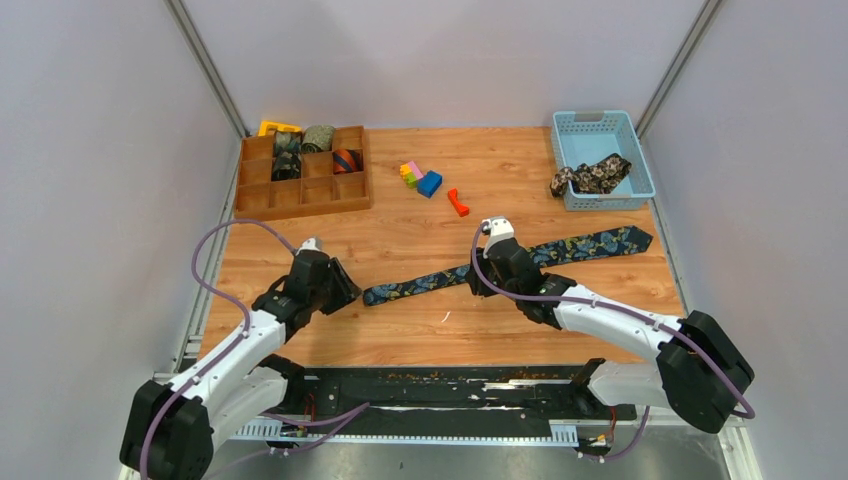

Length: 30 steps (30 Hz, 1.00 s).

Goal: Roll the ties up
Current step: Roll the tie at the center of the board.

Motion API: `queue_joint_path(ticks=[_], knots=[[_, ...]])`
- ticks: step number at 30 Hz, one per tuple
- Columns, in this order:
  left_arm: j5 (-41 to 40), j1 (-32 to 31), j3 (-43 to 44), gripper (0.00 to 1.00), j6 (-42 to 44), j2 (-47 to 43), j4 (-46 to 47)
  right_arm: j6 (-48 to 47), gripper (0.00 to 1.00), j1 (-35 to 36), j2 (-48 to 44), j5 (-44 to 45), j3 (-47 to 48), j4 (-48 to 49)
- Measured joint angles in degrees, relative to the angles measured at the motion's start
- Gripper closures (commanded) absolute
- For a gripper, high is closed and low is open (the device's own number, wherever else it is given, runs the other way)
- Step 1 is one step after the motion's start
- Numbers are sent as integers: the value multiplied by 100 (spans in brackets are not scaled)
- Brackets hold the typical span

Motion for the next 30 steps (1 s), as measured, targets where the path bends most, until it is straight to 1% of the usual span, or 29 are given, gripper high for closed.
queue_joint_path(ticks=[6,15,24,30], knots=[[111,118,-205,58,-166,273,431,-4,70,0,0,-2,-4,7],[358,122,-341,59,-232,868,1032,-7,71,0,9,-4,-4,44],[409,127,-341,66,-192,1047,1211,-7,72,0,22,0,-4,44],[511,138,-289,66,-103,1204,1250,-4,72,0,22,0,-4,46]])
